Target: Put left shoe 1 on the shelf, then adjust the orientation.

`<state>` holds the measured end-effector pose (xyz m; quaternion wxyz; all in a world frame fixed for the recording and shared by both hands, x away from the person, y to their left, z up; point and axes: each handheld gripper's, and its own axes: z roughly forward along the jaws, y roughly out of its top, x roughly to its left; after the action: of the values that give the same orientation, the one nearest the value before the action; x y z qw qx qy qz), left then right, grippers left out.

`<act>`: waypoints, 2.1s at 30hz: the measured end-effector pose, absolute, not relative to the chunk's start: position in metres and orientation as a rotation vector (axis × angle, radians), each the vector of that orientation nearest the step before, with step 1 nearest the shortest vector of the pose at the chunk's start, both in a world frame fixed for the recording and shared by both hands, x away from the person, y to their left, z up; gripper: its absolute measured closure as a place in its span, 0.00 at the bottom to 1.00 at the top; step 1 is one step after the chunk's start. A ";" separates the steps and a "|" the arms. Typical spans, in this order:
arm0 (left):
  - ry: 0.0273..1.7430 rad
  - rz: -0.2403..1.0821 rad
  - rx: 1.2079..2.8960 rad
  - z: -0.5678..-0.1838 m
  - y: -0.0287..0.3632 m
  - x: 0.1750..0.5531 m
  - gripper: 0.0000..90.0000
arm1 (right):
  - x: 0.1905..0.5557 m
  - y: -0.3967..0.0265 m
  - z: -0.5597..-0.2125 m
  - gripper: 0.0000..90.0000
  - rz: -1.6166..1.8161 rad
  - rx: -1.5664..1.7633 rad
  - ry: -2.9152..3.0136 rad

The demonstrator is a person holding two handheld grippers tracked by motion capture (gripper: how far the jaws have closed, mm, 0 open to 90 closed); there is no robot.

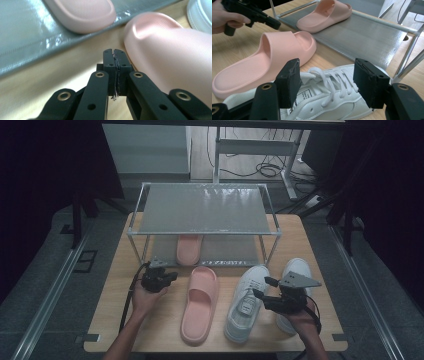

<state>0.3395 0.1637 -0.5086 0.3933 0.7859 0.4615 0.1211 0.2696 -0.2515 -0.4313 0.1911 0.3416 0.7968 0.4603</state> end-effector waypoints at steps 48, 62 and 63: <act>1.115 0.287 2.073 -0.517 0.132 0.345 1.00 | 0.270 -0.254 -0.431 0.43 1.299 0.964 2.230; 1.075 0.274 2.103 -0.515 0.115 0.354 1.00 | 0.270 -0.254 -0.430 0.43 1.298 0.967 2.228; 1.075 0.271 2.103 -0.515 0.114 0.355 1.00 | 0.270 -0.254 -0.430 0.43 1.298 0.967 2.228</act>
<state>0.3547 0.1136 -0.5153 0.3729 0.8209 0.4194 0.1058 0.2702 -0.2544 -0.4300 0.1925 0.3444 0.7940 0.4625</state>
